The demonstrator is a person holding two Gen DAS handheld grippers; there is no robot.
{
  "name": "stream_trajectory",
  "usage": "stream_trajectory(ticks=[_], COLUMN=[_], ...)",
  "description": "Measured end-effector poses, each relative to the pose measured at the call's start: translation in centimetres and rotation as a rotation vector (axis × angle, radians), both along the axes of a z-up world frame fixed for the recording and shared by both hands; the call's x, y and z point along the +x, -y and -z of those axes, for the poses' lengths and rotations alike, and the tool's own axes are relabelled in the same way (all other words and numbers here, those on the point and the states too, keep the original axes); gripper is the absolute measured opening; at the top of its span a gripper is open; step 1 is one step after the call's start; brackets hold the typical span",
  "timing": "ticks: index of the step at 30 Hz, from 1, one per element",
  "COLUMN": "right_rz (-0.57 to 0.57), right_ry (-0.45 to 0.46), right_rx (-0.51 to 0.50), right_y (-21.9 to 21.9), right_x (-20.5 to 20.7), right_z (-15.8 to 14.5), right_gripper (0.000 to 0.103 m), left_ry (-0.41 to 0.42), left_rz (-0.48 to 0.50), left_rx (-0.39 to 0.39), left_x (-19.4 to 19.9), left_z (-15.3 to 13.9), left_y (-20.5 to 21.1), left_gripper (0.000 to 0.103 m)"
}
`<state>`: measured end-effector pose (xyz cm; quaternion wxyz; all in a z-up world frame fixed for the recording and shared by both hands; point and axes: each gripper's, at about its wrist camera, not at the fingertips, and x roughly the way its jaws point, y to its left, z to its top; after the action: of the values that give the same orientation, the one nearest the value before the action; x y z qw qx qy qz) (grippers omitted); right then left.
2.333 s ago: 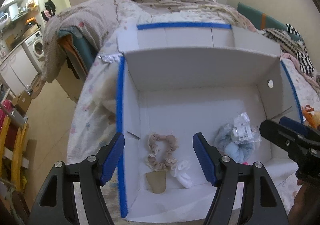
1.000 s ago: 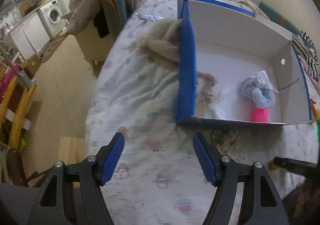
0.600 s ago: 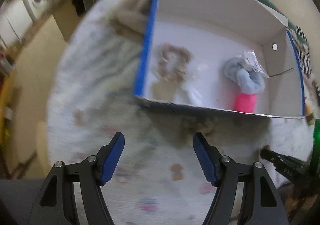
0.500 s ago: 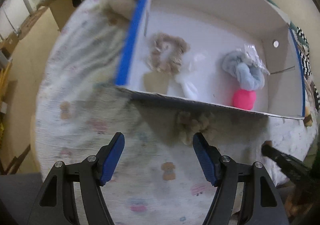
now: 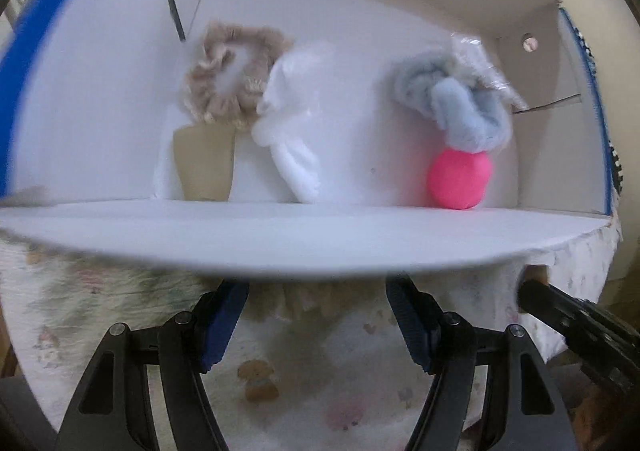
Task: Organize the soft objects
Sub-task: 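Grasp the peach sponge with the right tool while the left tool grasps the cream scrunchie, then carry the sponge and cream scrunchie into the box and open both tools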
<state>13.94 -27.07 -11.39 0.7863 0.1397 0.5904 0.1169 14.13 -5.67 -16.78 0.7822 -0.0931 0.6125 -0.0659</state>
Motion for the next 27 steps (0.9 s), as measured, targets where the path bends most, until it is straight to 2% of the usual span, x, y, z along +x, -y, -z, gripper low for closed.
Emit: stream_trajectory(ticks=[3, 5, 6, 7, 10, 17, 25, 27], right_rz=[-0.008, -0.011, -0.011, -0.011, -0.014, -0.02, -0.054, -0.066], right_ry=[0.004, 0.007, 0.006, 0.005, 0.002, 0.003, 0.028, 0.03], right_rx=[0.004, -0.001, -0.003, -0.006, -0.018, -0.045, -0.06, -0.062], right_y=[0.3, 0.2, 0.4, 0.3, 0.0, -0.7, -1.5, -1.8], right_x=[-0.2, -0.2, -0.3, -0.2, -0.1, 0.2, -0.6, -0.7], right_z=[-0.2, -0.3, -0.3, -0.2, 0.0, 0.2, -0.5, -0.6], right_gripper=[0.012, 0.012, 0.012, 0.012, 0.012, 0.012, 0.012, 0.012], left_ry=[0.022, 0.039, 0.045, 0.045, 0.041, 0.048, 0.07, 0.078], left_rz=[-0.006, 0.001, 0.003, 0.002, -0.006, -0.037, -0.032, -0.033], left_rx=[0.036, 0.071, 0.09, 0.096, 0.092, 0.19, 0.323, 0.335], left_x=[0.3, 0.4, 0.3, 0.4, 0.4, -0.2, -2.9, -4.3], left_z=[0.7, 0.7, 0.7, 0.7, 0.5, -0.5, -1.3, -1.9], left_y=[-0.2, -0.1, -0.2, -0.4, -0.9, -2.5, -5.0, -5.5], left_gripper=[0.061, 0.045, 0.04, 0.03, 0.019, 0.018, 0.018, 0.018])
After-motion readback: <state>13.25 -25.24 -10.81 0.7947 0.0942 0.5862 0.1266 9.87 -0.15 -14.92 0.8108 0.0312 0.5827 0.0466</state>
